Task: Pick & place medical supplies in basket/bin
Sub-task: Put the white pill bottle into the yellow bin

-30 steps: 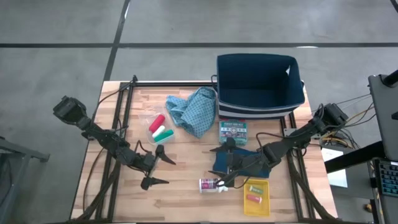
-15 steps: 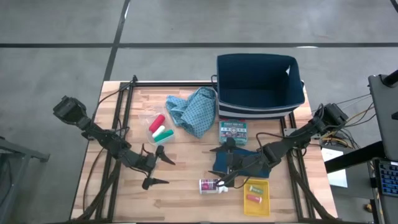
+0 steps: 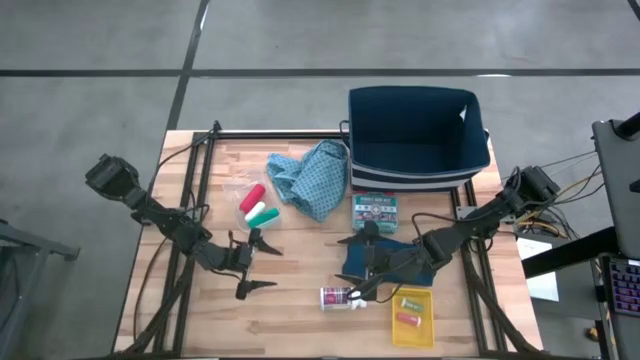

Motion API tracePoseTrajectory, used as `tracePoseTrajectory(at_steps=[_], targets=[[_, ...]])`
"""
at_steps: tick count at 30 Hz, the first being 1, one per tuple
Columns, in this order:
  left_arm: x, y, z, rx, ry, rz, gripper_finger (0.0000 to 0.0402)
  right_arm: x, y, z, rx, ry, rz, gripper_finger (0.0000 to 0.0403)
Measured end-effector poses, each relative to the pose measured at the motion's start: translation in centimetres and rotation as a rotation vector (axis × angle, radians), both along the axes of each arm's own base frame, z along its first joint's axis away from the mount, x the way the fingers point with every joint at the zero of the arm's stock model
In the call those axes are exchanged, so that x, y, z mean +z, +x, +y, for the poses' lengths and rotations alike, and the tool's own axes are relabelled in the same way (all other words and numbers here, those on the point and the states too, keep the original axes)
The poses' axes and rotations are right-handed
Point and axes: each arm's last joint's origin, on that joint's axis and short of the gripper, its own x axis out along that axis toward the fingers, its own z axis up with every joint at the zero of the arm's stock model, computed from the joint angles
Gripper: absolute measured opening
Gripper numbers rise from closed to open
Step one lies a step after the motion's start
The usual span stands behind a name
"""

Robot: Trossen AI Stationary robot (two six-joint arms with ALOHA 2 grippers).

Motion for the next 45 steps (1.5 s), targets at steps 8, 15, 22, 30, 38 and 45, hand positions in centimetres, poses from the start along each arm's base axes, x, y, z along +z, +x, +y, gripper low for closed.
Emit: tracePoseTrajectory(at_steps=[8,15,22,30,38,45], targets=[[-0.23,-0.06,0.04,0.0,0.014,0.02,0.0399,0.0,-0.01,0.01,0.0,0.0,0.0,0.04],[-0.52,-0.14,0.1,-0.002,0.041,0.046,0.0399,0.0,0.0,0.01,0.0,0.0,0.0,0.04],[-0.53,-0.14,0.11,-0.001,0.042,0.048,0.0399,0.0,0.0,0.0,0.0,0.0,0.0,0.04],[-0.52,-0.13,0.11,-0.001,0.041,0.047,0.0399,0.0,0.0,0.01,0.0,0.0,0.0,0.04],[-0.73,-0.21,0.16,-0.001,0.053,0.064,0.0399,0.01,0.0,0.0,0.0,0.0,-0.001,0.04],[-0.74,-0.21,0.16,-0.001,0.054,0.065,0.0399,0.14,0.04,0.03,-0.006,0.028,-0.017,0.04]])
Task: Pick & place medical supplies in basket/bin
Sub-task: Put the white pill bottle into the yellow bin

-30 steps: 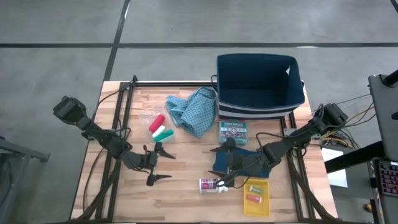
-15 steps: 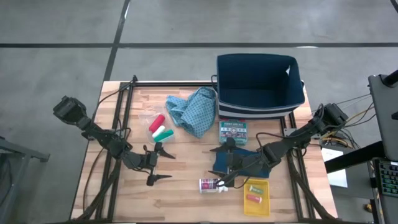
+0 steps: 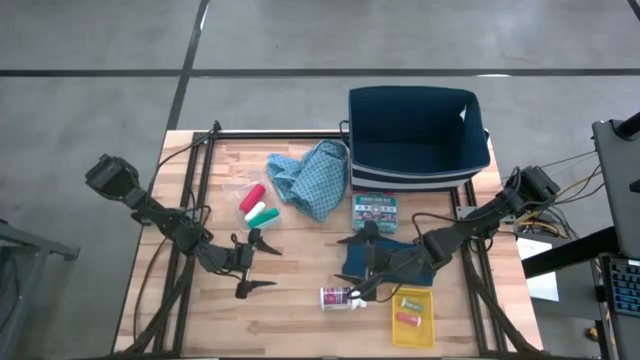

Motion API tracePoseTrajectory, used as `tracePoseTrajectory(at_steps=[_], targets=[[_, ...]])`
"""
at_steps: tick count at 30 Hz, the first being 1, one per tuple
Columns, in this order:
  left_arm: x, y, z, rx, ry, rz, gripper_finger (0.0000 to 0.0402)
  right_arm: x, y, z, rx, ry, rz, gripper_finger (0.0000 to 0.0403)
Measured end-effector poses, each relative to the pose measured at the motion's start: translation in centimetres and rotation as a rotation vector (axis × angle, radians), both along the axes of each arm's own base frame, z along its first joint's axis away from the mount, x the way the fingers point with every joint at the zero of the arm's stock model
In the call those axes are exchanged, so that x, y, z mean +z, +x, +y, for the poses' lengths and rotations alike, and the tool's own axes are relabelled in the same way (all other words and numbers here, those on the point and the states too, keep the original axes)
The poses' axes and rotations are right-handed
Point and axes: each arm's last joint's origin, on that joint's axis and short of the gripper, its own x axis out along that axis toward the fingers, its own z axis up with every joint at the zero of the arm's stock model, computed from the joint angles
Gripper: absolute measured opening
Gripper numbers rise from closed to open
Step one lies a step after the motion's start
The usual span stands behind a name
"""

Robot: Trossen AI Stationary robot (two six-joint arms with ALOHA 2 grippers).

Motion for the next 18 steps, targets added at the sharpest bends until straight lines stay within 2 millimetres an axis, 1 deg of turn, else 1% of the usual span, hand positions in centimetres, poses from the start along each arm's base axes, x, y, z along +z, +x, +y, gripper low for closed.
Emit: tracePoseTrajectory(at_steps=[4,9,15,18], targets=[[0.0,0.0,0.0,0.0,0.0,0.0,0.0399,0.17,0.06,0.02,-0.007,0.031,-0.02,0.04],[-0.01,0.0,0.0,0.0,0.0,0.001,0.0399,0.17,0.06,0.03,-0.006,0.029,-0.019,0.04],[-0.07,-0.02,0.01,0.0,0.004,0.006,0.0399,-0.15,-0.04,-0.04,0.01,-0.044,0.02,0.04],[-0.21,-0.06,0.05,0.0,0.014,0.021,0.0399,-0.17,-0.05,-0.04,0.0,-0.006,0.017,0.04]])
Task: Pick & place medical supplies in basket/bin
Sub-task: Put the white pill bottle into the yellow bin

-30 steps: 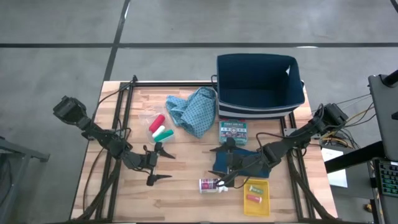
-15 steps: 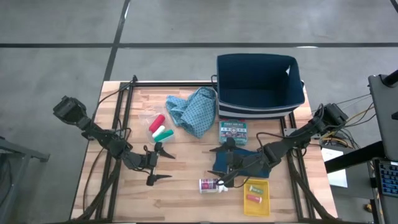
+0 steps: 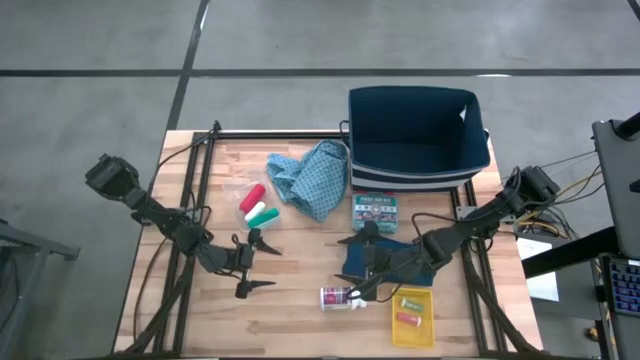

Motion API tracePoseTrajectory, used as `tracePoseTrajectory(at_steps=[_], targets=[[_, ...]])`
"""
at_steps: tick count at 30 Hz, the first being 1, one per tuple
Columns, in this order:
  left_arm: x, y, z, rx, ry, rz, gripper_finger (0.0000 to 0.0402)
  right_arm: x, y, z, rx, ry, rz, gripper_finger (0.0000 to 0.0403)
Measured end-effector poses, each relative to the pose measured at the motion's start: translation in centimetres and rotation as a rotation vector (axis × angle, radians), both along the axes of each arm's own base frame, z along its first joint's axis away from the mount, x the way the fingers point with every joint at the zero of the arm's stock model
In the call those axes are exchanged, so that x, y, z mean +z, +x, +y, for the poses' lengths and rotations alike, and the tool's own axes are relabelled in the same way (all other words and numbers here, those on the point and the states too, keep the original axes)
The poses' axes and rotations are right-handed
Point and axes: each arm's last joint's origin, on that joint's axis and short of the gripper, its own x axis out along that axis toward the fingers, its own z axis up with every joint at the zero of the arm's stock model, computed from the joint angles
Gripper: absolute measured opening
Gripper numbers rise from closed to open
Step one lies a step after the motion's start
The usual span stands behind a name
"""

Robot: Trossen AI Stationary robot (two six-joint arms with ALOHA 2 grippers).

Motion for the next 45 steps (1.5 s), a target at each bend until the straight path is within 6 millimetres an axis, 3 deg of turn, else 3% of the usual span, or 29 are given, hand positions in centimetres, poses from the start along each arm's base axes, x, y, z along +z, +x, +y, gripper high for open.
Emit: tracePoseTrajectory(at_steps=[4,18,27,32,38,45], targets=[[-0.1,0.0,0.0,0.0,0.006,0.011,0.0399,0.0,0.0,0.2,0.034,0.098,-0.001,0.04],[-0.6,-0.2,0.1,0.0,0.038,0.052,0.0399,0.5,-0.5,1.4,0.153,0.079,-0.018,0.04],[-0.8,-0.3,0.2,-0.001,0.058,0.077,0.0399,2.0,-1.8,4.7,0.306,-0.052,-0.049,0.04],[-0.9,-0.4,0.3,-0.001,0.065,0.086,0.0399,2.8,-2.4,6.0,0.298,-0.084,-0.025,0.04],[-1.1,-0.4,0.3,-0.001,0.075,0.102,0.0399,3.6,-2.0,7.8,0.349,-0.164,-0.02,0.04],[-1.3,-0.5,0.4,0.0,0.09,0.122,0.0399,2.9,-1.0,9.2,0.336,-0.243,0.215,0.04]])
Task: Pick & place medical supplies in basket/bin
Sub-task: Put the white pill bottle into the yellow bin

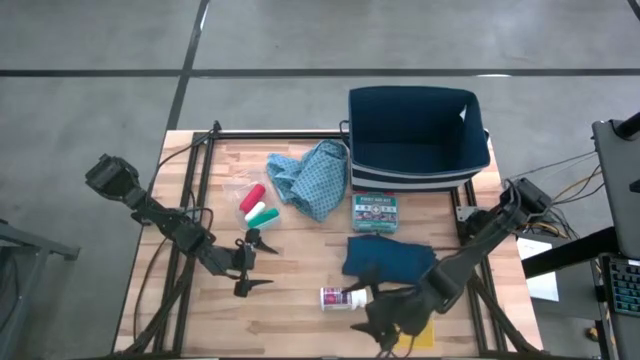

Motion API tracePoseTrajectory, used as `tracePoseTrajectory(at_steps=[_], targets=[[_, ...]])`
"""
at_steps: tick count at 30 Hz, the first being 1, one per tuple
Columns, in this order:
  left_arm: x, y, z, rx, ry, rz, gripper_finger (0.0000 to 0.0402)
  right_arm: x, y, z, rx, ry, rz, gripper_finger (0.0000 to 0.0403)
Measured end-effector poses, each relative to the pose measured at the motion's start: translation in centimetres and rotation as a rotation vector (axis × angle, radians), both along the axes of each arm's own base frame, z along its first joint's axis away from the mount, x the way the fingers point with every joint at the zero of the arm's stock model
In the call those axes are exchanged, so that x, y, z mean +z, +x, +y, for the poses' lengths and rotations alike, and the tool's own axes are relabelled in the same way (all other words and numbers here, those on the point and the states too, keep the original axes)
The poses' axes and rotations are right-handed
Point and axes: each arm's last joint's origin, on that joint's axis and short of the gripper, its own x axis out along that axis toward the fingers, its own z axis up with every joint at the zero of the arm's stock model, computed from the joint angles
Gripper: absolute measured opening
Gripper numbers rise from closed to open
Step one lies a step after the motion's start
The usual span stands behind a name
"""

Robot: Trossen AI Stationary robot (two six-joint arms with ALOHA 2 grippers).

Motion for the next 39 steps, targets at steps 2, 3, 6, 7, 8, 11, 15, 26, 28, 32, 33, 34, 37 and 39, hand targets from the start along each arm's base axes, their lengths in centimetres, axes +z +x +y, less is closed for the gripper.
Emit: tracePoseTrajectory(at_steps=[2,3,6,7,8,11,15,26,28,32,33,34,37,39], targets=[[0.0,0.0,0.0,0.0,0.003,0.004,0.0399,-0.3,0.2,0.3,-0.009,-0.014,0.067,0.04],[-0.1,0.0,0.0,0.0,0.005,0.007,0.0399,-0.3,0.4,0.5,-0.015,-0.013,0.084,0.04],[-0.1,0.0,0.0,0.0,0.005,0.007,0.0399,-0.9,0.9,1.0,-0.029,-0.034,0.137,0.04],[-0.1,0.0,0.0,0.0,0.005,0.007,0.0399,-0.9,1.0,1.1,-0.032,-0.037,0.144,0.04],[-0.1,0.0,0.0,0.0,0.006,0.008,0.0399,-1.2,1.2,1.1,-0.035,-0.047,0.156,0.04],[-0.2,-0.1,0.1,0.0,0.017,0.024,0.0399,-1.7,1.7,1.1,-0.047,-0.059,0.17,0.04],[-0.3,-0.2,0.1,0.0,0.02,0.028,0.0399,-2.5,2.3,0.8,-0.083,-0.039,0.192,0.04],[-0.3,-0.1,0.1,0.0,0.02,0.028,0.0399,-5.3,3.8,-0.4,-0.133,-0.006,0.328,0.04],[-0.3,-0.2,0.1,0.0,0.022,0.031,0.0399,-6.1,4.2,-0.6,-0.149,0.011,0.355,0.04],[-0.4,-0.2,0.1,0.0,0.026,0.036,0.0399,-7.2,4.6,-1.1,-0.187,0.014,0.401,0.04],[-0.4,-0.2,0.1,0.0,0.026,0.037,0.0399,-7.4,4.6,-1.1,-0.19,0.009,0.413,0.04],[-0.4,-0.2,0.1,0.0,0.028,0.039,0.0399,-7.8,4.7,-1.2,-0.194,0.003,0.423,0.04],[-0.5,-0.3,0.2,0.001,0.033,0.047,0.0399,-8.6,5.1,-1.5,-0.204,-0.003,0.445,0.04],[-0.5,-0.3,0.2,0.001,0.032,0.046,0.0399,-9.2,5.4,-1.7,-0.209,-0.004,0.458,0.04]])
